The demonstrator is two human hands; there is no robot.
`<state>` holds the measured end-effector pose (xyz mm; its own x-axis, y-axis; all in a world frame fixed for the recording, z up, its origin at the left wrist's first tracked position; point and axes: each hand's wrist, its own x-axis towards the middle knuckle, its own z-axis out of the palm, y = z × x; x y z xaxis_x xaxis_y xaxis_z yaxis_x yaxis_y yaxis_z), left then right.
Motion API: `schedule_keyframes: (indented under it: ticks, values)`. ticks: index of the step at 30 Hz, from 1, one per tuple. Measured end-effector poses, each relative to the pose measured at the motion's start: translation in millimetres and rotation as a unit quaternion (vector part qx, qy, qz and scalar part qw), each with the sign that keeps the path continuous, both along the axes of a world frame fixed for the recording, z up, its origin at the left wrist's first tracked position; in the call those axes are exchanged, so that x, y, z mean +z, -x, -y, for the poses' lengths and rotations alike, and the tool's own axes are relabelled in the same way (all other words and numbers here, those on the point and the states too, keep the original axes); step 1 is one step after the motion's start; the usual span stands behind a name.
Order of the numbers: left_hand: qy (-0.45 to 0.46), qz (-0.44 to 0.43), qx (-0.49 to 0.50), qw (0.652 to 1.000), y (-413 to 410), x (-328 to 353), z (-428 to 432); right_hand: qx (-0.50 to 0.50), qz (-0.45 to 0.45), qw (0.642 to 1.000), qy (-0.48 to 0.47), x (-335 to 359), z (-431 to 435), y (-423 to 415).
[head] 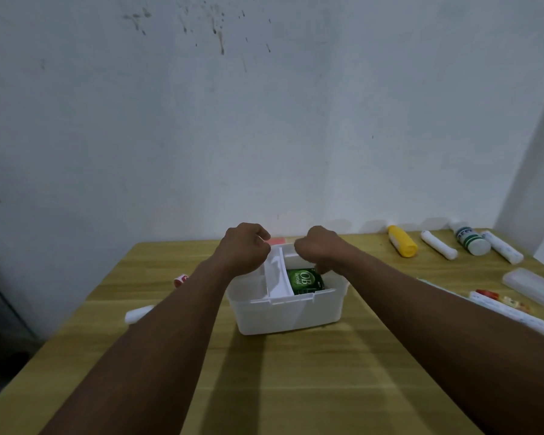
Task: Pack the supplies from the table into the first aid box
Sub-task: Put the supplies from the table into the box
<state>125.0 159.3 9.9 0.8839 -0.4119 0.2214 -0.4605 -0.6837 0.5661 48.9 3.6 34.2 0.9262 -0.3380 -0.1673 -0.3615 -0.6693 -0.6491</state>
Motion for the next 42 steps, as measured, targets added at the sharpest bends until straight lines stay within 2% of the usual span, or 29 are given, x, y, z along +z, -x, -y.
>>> schedule_keyframes:
  ticks: [4, 7, 13, 19, 27, 30, 35, 39, 42]
  values:
    - [-0.001, 0.002, -0.005, 1.000, -1.5, -1.7, -0.6, -0.027, -0.042, 0.998, -0.029, 10.4, -7.8, -2.2]
    - [-0.003, 0.010, -0.004, 1.000, -3.0, -3.7, -1.3, -0.058, -0.080, 0.989, -0.110, 4.8, -8.8, -5.2]
    - [-0.001, 0.006, -0.002, 1.000, -3.6, -6.7, -1.6, -0.135, -0.085, 0.953, -0.257, -3.0, -3.3, -15.2]
    - [0.000, 0.014, 0.004, 1.000, -3.2, -9.2, -1.7, -0.136, -0.084, 0.942, -0.294, -11.3, 0.1, -22.3]
    - [0.002, 0.051, -0.016, 0.999, 4.3, 2.9, 33.8, -0.091, -0.044, 0.954, -0.284, 14.6, 39.2, -2.7]
    - [0.020, 0.047, -0.053, 0.997, 12.8, 9.9, 75.6, -0.086, -0.007, 0.956, -0.279, 29.4, 75.1, 21.5]
    - [0.040, 0.037, -0.144, 0.988, 48.4, 18.4, 166.9, -0.137, 0.048, 0.961, -0.237, 34.4, 154.9, 72.6]
    - [0.033, 0.010, -0.218, 0.975, 79.5, 11.1, 238.1, -0.191, 0.072, 0.962, -0.182, 23.8, 218.7, 118.4]
    - [0.020, -0.012, -0.253, 0.967, 102.1, -1.4, 285.2, -0.222, 0.075, 0.969, -0.083, 6.7, 266.3, 151.5]
